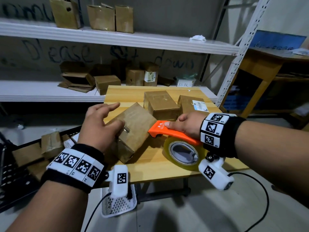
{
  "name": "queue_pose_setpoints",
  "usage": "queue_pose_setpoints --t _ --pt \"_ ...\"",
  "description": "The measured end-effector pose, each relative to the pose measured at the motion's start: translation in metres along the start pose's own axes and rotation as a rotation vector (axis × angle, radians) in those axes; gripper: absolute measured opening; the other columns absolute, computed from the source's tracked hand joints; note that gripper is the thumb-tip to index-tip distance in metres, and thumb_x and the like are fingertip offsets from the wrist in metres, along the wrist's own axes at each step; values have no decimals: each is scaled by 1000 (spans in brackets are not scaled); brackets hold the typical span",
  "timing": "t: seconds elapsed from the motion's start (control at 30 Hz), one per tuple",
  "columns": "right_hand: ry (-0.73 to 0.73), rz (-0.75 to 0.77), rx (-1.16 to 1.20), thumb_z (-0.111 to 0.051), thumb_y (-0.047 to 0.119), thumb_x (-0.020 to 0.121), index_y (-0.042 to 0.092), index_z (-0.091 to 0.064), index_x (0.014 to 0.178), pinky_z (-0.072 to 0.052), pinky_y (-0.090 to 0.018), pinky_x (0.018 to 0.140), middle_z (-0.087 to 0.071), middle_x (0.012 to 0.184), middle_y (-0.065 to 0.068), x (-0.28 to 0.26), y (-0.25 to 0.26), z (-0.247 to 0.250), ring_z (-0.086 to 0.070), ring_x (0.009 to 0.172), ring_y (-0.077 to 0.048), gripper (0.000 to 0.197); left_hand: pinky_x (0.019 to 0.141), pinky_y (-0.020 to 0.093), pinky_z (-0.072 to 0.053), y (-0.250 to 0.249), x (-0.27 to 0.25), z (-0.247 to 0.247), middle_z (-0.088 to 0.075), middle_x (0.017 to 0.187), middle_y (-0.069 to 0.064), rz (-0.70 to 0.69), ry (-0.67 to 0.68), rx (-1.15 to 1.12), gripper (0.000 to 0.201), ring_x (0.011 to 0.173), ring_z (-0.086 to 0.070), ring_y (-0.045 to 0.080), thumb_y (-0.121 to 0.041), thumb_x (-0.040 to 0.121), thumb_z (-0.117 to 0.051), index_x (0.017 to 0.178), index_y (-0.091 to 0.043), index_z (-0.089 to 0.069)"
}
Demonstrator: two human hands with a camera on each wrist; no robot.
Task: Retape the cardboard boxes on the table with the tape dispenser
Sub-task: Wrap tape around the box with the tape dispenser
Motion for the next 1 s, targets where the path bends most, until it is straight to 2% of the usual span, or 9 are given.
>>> queue_pose_setpoints --t 0.1,0.2,0.23,0.3,0.37,0.47,0.63,0.73,1.0 --pt "-12 -11 15 -57 72 92 24 -64 114 -37 -27 57 -64 86 5 0 4 0 -59 75 -12 54 115 40 -43 -13 -5 -6 -54 144 -13 -157 1 162 36 128 -51 8 -15 97 -65 129 -31 -71" --pt "-20 -10 15 -56 73 91 24 -62 112 -39 -28 58 -64 85 5 0 9 -1 -61 75 -13 54 116 44 -42 -17 -7 -11 -56 149 -6 -147 30 357 33 131 -53 15 -31 98 -63 130 -26 -70" --pt "-24 -5 24 -57 73 91 23 -63 112 -41 -28 59 -66 87 3 2 10 -1 -62 77 -15 55 113 46 -46 -16 -7 -12 -55 151 -5 -115 61 386 44 131 -54 17 -45 94 -66 133 -26 -68" --pt "-29 3 48 -57 71 92 22 -63 113 -43 -28 60 -68 91 1 3 14 -2 -64 79 -16 54 104 46 -54 -15 -6 -16 -55 149 -4 -54 151 487 82 124 -59 19 -74 76 -70 139 -23 -63" --pt "-22 13 61 -56 70 93 21 -62 121 -41 -27 58 -66 89 1 3 19 -3 -62 78 -16 57 98 46 -57 -12 -6 -22 -59 140 -1 -17 208 626 108 119 -61 21 -90 57 -70 141 -23 -57" --pt "-22 25 34 -54 71 94 20 -58 135 -39 -26 58 -57 83 5 1 25 -2 -56 73 -14 65 97 46 -56 -8 -5 -26 -60 128 0 -17 180 729 102 115 -60 23 -84 56 -76 136 -24 -52" --pt "-14 35 87 -57 73 91 20 -67 116 -51 -31 71 -72 93 -2 0 16 0 -69 86 -21 59 98 46 -55 -9 -4 -28 -58 130 2 5 158 722 95 117 -58 26 -77 64 -76 139 -25 -50" --pt "-47 71 94 -57 72 91 21 -68 105 -50 -30 70 -73 94 -3 -4 11 -4 -70 86 -21 54 99 46 -54 -9 -5 -29 -57 132 2 19 172 698 95 119 -57 25 -75 65 -78 141 -26 -49" --pt "-8 47 86 -56 78 86 26 -68 101 -58 -37 83 -77 93 -1 -18 -20 -3 -74 86 -21 56 98 46 -55 -10 -5 -29 -57 131 0 16 180 679 96 117 -58 24 -75 63 -80 141 -28 -48"
Point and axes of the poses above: each hand's wrist, its own x-axis towards the middle knuckle, its own z-axis out of the back of the hand, y = z × x, the point moved 5 cm from there along x, towards the middle knuckle
